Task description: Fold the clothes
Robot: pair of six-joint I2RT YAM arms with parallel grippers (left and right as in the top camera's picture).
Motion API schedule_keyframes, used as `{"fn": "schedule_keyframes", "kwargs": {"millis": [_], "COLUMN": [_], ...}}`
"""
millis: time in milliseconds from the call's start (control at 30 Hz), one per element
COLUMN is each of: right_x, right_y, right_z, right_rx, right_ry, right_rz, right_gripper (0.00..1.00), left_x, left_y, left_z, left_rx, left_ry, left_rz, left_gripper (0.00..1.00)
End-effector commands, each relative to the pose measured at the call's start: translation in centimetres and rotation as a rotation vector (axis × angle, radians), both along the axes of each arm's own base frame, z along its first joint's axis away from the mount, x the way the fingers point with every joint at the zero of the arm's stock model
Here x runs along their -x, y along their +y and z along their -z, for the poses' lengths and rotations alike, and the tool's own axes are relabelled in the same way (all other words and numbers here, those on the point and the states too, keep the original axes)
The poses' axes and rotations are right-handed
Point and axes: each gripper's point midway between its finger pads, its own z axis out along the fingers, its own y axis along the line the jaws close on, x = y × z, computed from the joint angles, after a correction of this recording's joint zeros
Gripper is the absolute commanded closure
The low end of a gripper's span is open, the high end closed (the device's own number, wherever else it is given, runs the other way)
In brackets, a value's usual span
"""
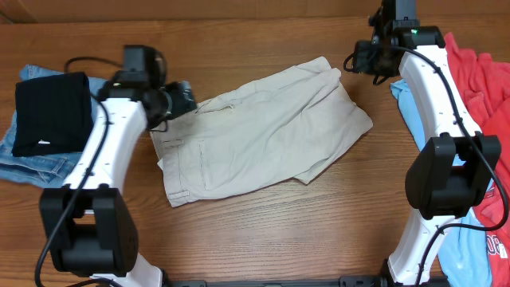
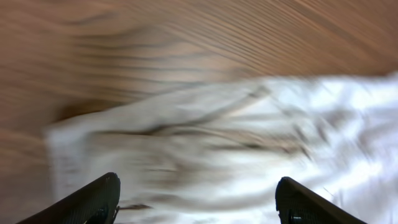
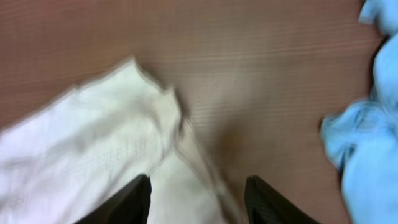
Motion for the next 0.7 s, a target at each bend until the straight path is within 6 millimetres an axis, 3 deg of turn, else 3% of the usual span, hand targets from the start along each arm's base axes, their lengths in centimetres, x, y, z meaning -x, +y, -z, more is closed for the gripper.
{"fn": "schedule_keyframes", "kwargs": {"millis": [0, 133, 333, 500, 600, 667], "right_x": [3.3, 7.3, 9.1, 9.8, 11.1, 12.3], "right_y": [1.7, 2.6, 2.7, 2.7, 2.6, 2.6], "right_z": [2.8, 6.3, 9.7, 11.7, 12.9, 13.5], "right_rx": [-0.08, -0.136, -0.141, -0.141, -0.141, -0.14], "right_ry": [0.148, 0.303, 0.348, 0.35, 0.389, 0.423], "right_rz": [-0.035, -0.045, -0.044, -0.044, -0.041, -0.038], "right_gripper": [0.47, 0.47, 0.47, 0.45, 0.46, 0.45], "left_x": [0.8, 0.6, -0.4, -0.3, -0.9, -1.7], "left_y": [-5.9, -11.1, -15.4, -14.9, -12.8, -11.3], "left_z": [-1.3, -0.5, 3.4, 9.6, 11.3, 11.3], "left_rx": [-0.05, -0.049, -0.01, -0.039, -0.104, -0.128], "left_ry": [-0.087, -0.137, -0.145, -0.018, 0.02, 0.017], "left_rz": [0.369, 0.516, 0.6, 0.549, 0.46, 0.386], "left_gripper": [0.11, 0.07, 0.11, 0.12, 0.12, 0.11]}}
